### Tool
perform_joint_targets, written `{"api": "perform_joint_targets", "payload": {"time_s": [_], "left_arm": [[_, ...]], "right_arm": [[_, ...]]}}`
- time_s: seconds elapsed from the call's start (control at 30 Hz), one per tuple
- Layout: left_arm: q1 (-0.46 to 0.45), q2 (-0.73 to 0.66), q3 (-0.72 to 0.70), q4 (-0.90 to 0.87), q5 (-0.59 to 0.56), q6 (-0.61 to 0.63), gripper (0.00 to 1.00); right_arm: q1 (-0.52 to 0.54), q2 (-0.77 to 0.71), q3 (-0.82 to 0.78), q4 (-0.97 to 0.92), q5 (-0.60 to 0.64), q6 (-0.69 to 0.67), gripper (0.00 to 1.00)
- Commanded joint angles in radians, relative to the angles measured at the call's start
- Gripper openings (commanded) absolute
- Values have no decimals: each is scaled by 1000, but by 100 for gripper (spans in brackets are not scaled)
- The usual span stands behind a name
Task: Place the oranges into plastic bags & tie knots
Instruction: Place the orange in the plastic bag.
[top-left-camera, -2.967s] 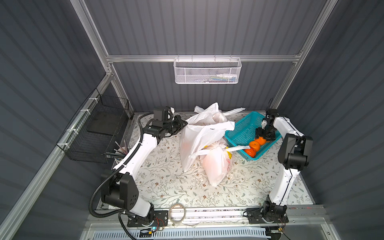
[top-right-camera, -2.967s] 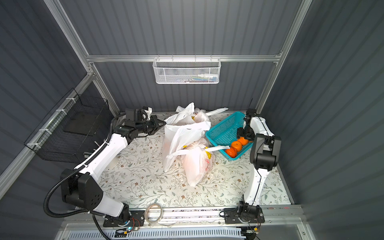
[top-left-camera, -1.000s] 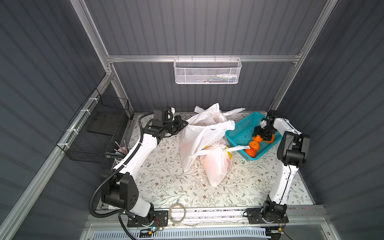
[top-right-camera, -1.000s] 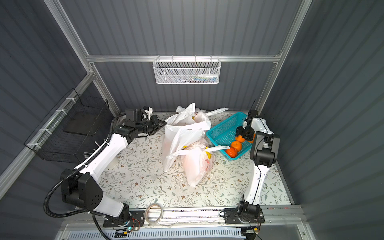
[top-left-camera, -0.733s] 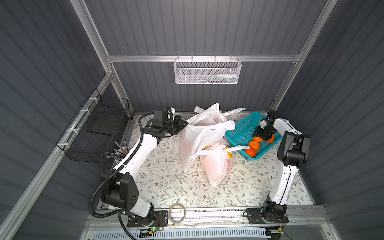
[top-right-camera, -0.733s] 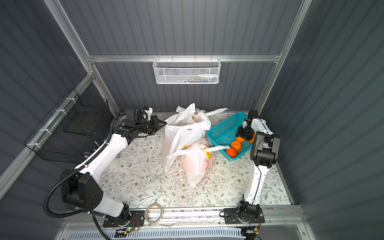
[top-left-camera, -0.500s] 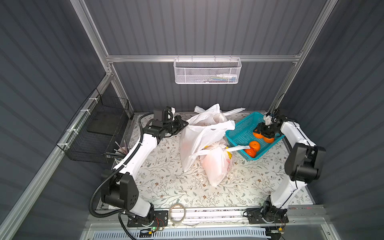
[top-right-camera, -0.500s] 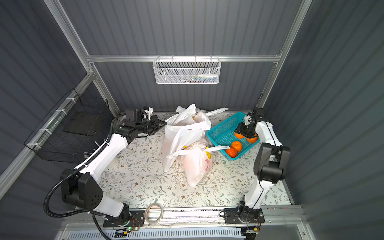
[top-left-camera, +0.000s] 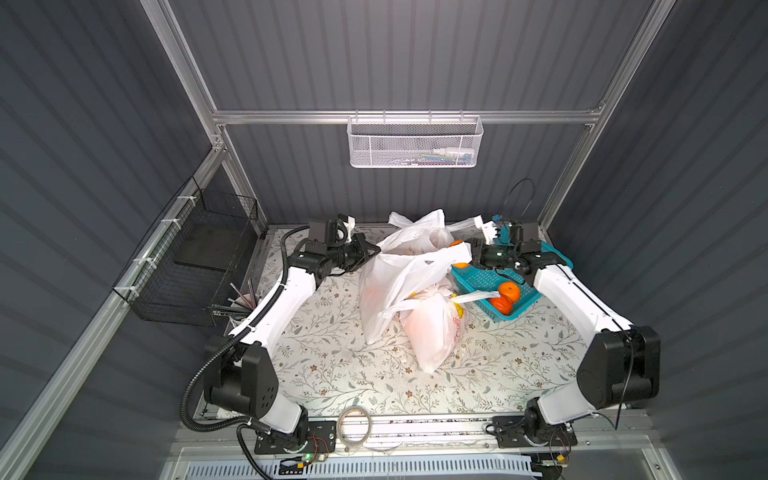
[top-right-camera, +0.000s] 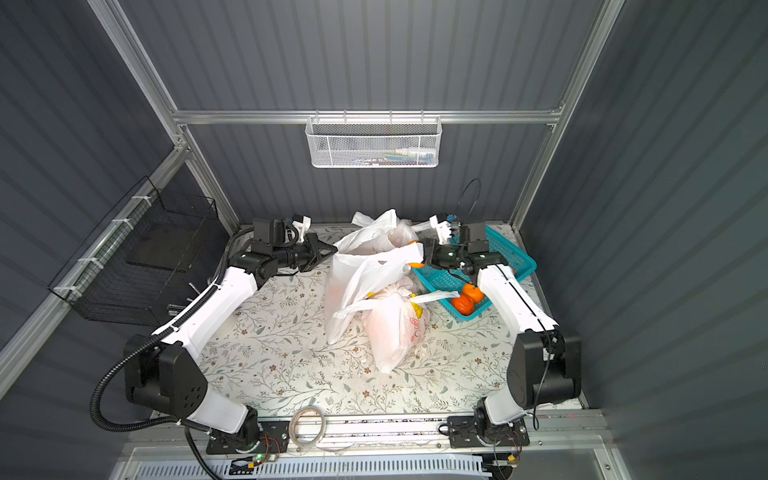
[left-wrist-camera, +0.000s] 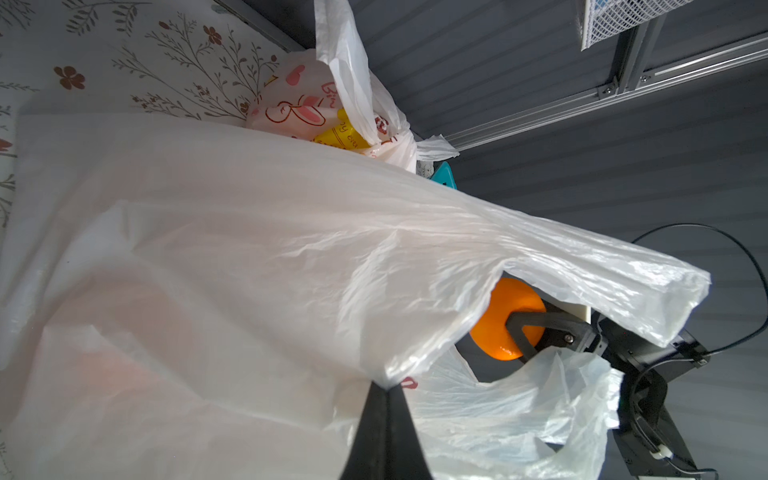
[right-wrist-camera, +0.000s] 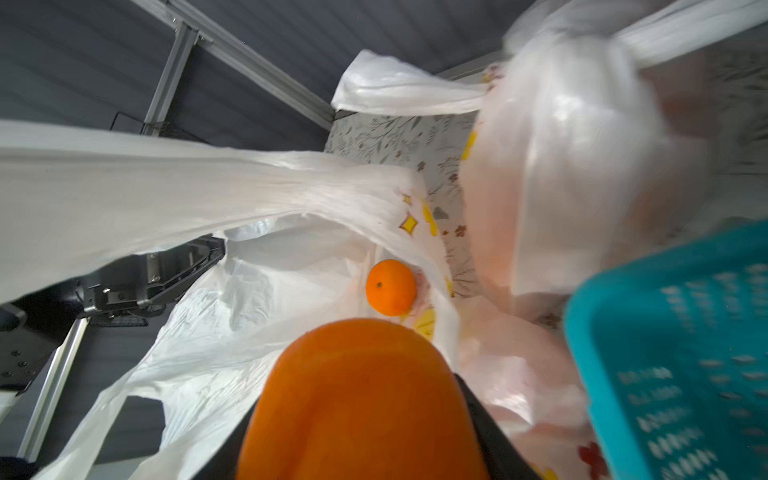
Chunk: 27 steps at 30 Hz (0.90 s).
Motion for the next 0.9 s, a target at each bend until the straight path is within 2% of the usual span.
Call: {"api": "perform_joint_targets", "payload": {"time_s": [0.0,0.2,0.3,0.4,0.67,0.87], "left_arm": [[0,15,-3,23,47,24,0],[1,17,-2,31,53,23,0],[0,17,-2,35,51,15,0],[1,12,-4,37,36,6,0],[17,0,-20,36,-8,-18,0],[28,13,-24,43,0,-22,0]], "right_arm": [[75,45,58,104,-23,61,50],[162,108,81,188,-13,121,54],[179,128,99,183,-4,120,68],[167,108,101,119,63,78,78],[39,-92,-34,23,138,23,80],[-132,-246,-153,-78,188,-42,84]]}}
